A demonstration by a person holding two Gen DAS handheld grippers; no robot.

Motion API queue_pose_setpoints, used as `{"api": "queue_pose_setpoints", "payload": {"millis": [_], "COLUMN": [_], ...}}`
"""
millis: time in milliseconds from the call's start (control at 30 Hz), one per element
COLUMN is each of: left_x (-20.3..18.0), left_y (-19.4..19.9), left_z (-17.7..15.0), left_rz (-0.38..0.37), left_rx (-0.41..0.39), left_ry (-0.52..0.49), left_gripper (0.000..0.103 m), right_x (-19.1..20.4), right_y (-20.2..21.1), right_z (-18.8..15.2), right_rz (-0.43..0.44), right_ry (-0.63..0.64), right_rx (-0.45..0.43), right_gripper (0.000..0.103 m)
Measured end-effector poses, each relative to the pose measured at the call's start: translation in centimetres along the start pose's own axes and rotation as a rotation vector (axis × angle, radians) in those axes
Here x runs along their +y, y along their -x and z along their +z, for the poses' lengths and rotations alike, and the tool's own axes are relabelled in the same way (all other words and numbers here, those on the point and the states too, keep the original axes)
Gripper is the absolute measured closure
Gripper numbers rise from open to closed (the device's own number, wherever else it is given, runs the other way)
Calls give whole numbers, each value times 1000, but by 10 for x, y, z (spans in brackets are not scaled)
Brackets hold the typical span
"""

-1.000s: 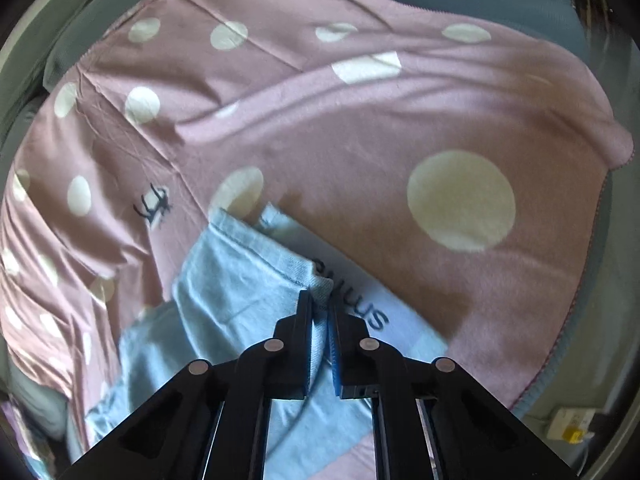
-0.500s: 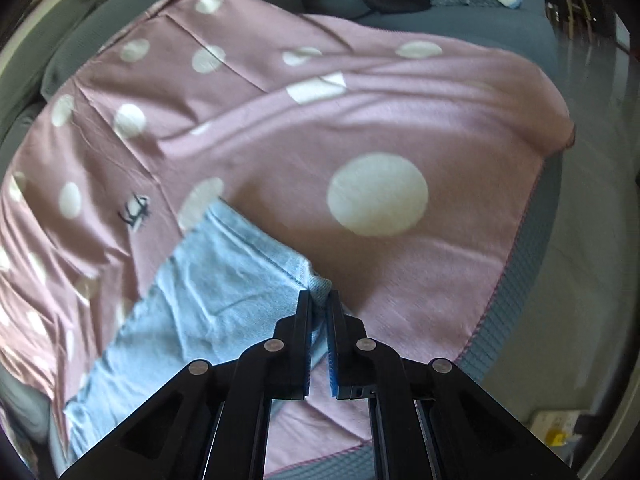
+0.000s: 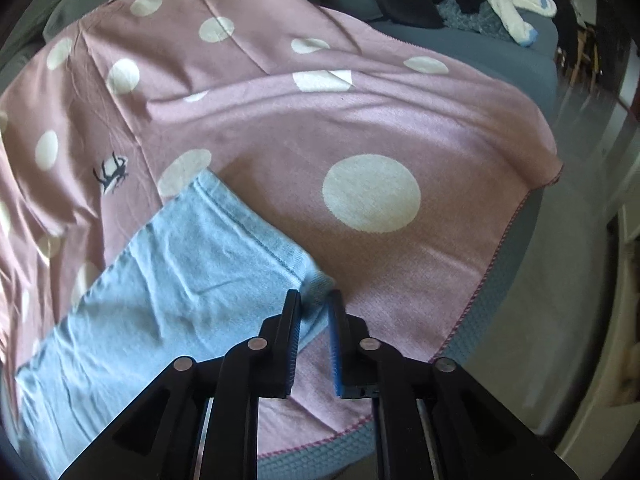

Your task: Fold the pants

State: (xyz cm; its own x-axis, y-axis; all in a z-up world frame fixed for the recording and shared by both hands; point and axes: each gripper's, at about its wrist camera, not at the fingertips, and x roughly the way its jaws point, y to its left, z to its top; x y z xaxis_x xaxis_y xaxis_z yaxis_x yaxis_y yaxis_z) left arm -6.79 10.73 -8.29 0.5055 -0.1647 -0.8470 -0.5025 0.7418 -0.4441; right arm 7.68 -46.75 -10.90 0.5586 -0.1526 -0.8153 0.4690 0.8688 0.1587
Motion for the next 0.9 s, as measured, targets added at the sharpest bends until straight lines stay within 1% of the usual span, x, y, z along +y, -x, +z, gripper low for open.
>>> {"api": "queue_pose_setpoints", "payload": {"millis": [33, 67, 100, 133, 200, 233, 333, 367, 400, 467, 533, 600, 633, 667, 700, 733, 800, 833, 867, 900], "left_x": [3, 6, 8, 10, 15, 18, 26, 28, 30, 30, 27, 25, 25, 25, 24, 24, 25, 26, 25, 22], "left_y": [7, 13, 18, 20, 19, 16, -3, -11, -18, -26, -27, -31, -34, -35, -34, -34, -34, -33, -33, -32], "left_z": [3, 7, 11, 17, 28, 32, 43, 46, 47, 48, 49, 50, 49, 49, 49, 48, 46, 44, 41, 38], "left_rz": [-4, -9, -9, -2, 41, 45, 11, -3, 0, 9, -1, -7, -3, 4, 10, 12, 30, 58, 75, 87], "left_rx": [-25, -41, -58, -80, -109, -111, -61, -33, -14, -7, -6, 6, 8, 8, 3, -4, -25, -41, -50, -68], "left_ry": [2, 5, 2, -6, -7, -3, 15, 15, 20, 6, -13, -34, -37, -39, -43, -42, -36, -39, -54, -79], "left_gripper": [44, 38, 37, 33, 32, 31, 30, 30, 30, 26, 20, 16, 16, 16, 16, 16, 24, 37, 42, 44], "right_x": [7, 15, 24, 36, 68, 88, 155, 178, 201, 250, 291, 324, 342, 356, 368, 380, 399, 407, 412, 416], "right_y": [7, 14, 22, 29, 41, 46, 57, 58, 58, 58, 57, 51, 46, 42, 37, 32, 24, 17, 12, 6], "right_z": [1, 3, 4, 4, 6, 6, -4, -9, -14, -29, -45, -62, -70, -75, -80, -86, -95, -101, -104, -109], "right_rz": [3, 14, 34, 64, 139, 184, 351, 404, 448, 541, 592, 605, 605, 601, 591, 582, 571, 566, 556, 545], "right_ry": [24, 46, 66, 95, 169, 213, 361, 409, 454, 556, 643, 708, 743, 766, 787, 806, 831, 843, 849, 860], "right_rx": [-11, -23, -33, -40, -38, -32, 6, 35, 68, 136, 189, 245, 272, 287, 298, 310, 331, 351, 367, 380], "right_gripper": [78, 74, 67, 64, 64, 64, 64, 64, 64, 64, 64, 64, 60, 50, 46, 45, 45, 45, 45, 45]}}
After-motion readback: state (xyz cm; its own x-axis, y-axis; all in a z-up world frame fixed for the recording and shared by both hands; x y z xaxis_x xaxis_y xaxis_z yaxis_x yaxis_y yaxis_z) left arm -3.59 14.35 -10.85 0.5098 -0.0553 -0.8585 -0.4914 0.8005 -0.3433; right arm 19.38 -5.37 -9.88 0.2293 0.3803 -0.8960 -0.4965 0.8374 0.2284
